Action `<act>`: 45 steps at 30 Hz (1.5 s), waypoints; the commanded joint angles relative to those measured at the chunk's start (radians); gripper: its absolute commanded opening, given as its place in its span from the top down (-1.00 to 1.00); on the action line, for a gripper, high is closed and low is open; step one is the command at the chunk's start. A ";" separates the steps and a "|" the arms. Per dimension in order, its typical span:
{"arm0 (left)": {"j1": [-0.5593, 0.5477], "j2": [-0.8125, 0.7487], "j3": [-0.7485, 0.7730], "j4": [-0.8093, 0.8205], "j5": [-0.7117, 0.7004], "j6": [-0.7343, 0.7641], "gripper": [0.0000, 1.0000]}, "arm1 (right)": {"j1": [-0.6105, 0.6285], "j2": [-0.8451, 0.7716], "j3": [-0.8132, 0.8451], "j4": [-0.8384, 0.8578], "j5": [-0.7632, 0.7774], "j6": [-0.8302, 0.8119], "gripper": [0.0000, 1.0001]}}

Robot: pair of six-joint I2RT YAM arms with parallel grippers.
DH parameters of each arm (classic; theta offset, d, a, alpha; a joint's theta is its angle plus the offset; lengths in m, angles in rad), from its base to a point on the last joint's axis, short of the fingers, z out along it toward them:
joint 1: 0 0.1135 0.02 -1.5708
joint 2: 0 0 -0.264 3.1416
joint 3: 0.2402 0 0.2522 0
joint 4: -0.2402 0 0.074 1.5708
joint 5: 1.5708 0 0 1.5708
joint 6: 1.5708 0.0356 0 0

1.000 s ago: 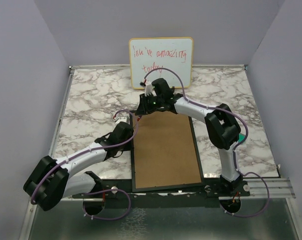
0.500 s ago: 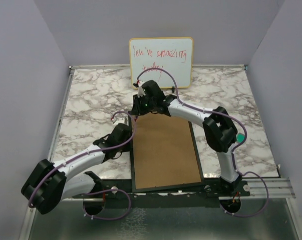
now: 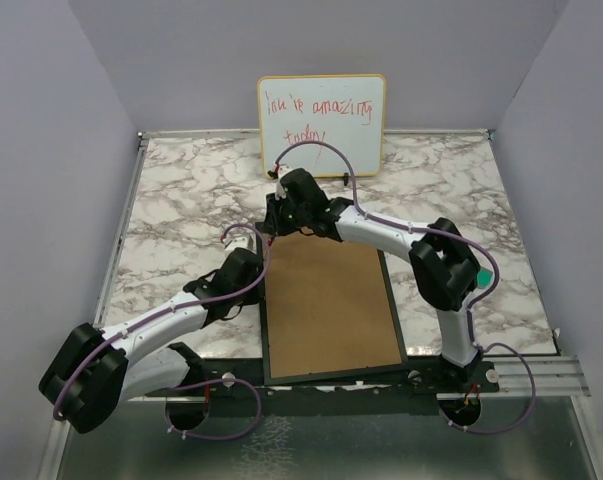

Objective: Take the photo out of the frame
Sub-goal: Release the photo frame item from the photo frame, then adjust the screwdriver.

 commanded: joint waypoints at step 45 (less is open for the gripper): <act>-0.002 0.037 -0.012 -0.043 0.031 -0.042 0.64 | -0.209 0.026 -0.500 0.772 -0.393 0.336 0.99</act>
